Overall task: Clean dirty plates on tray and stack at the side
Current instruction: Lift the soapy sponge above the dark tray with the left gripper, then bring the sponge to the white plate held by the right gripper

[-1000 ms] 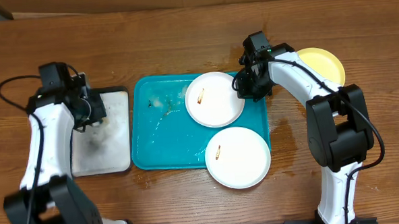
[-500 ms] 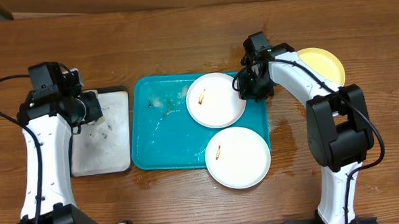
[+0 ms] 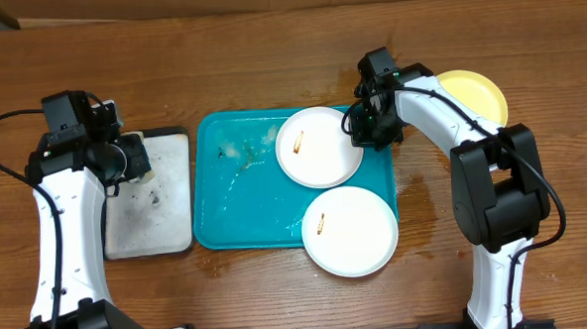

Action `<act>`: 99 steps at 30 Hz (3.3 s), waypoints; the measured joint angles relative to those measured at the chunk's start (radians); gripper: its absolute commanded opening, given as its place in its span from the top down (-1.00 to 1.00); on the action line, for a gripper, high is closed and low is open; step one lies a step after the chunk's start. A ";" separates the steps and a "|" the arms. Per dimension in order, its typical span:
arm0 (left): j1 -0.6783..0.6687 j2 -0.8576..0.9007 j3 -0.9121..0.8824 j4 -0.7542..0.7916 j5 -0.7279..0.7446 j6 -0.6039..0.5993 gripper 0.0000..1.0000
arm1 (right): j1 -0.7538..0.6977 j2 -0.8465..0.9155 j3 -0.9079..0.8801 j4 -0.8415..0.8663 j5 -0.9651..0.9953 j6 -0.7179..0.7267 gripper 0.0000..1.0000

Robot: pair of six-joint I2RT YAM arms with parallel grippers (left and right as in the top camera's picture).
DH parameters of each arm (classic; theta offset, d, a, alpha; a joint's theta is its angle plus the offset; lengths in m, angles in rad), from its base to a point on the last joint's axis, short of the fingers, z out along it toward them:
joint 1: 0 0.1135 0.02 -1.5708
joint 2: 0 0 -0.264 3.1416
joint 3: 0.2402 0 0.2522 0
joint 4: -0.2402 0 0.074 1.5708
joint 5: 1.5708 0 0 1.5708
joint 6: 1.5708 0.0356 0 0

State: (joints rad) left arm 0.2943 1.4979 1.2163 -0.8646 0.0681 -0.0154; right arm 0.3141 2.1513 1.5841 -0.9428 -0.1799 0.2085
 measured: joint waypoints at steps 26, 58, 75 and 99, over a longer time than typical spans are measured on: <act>0.000 0.000 0.042 0.005 0.000 0.052 0.92 | 0.000 0.000 0.000 0.008 -0.019 -0.030 0.92; -0.124 0.032 0.101 -0.052 -0.238 0.101 0.91 | 0.000 0.000 0.000 0.009 -0.060 -0.030 0.92; -0.124 0.044 0.101 0.018 -0.096 0.192 0.92 | 0.000 0.000 0.000 -0.026 -0.061 -0.130 0.93; -0.545 0.211 0.101 0.238 0.288 0.035 0.92 | 0.074 0.000 0.000 0.016 -0.086 -0.146 0.92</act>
State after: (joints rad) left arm -0.2508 1.7088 1.3174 -0.6270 0.3557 0.0200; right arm 0.3878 2.1513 1.5841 -0.9268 -0.2661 0.0628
